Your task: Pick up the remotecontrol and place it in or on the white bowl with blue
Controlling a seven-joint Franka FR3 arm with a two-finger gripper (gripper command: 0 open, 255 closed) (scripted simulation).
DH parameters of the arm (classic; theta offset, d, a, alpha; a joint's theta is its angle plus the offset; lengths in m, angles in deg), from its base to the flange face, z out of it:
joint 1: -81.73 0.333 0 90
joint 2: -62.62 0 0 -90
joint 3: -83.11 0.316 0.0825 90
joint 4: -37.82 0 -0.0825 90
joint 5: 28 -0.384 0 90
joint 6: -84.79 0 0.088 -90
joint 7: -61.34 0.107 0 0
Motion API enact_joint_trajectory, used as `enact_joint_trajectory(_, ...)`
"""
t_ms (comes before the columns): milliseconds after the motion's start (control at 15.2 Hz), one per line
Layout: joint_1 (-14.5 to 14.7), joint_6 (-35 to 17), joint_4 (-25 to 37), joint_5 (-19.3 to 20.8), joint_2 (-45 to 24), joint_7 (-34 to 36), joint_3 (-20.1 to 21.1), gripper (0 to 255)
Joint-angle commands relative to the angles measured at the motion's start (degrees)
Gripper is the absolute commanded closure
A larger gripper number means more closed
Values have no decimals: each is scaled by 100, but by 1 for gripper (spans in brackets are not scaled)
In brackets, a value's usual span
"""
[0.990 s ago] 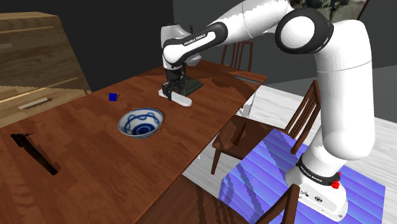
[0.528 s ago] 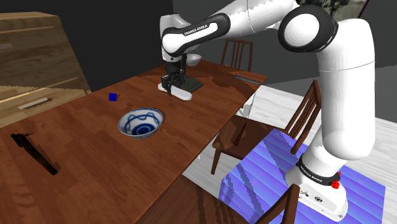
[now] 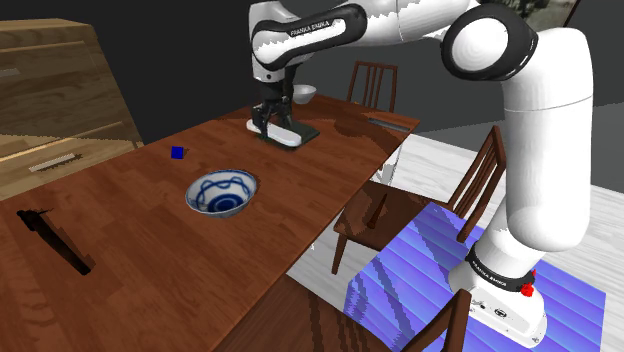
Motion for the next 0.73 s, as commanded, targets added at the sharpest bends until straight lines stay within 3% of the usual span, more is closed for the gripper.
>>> enact_joint_trajectory(0, 12, 153, 137, -3, 17, 9, 6, 255)
enact_joint_trajectory(330, 25, 496, 466, -8, 31, 5, 12, 255)
enact_joint_trajectory(660, 432, 432, 266, 44, 166, 584, 172, 255)
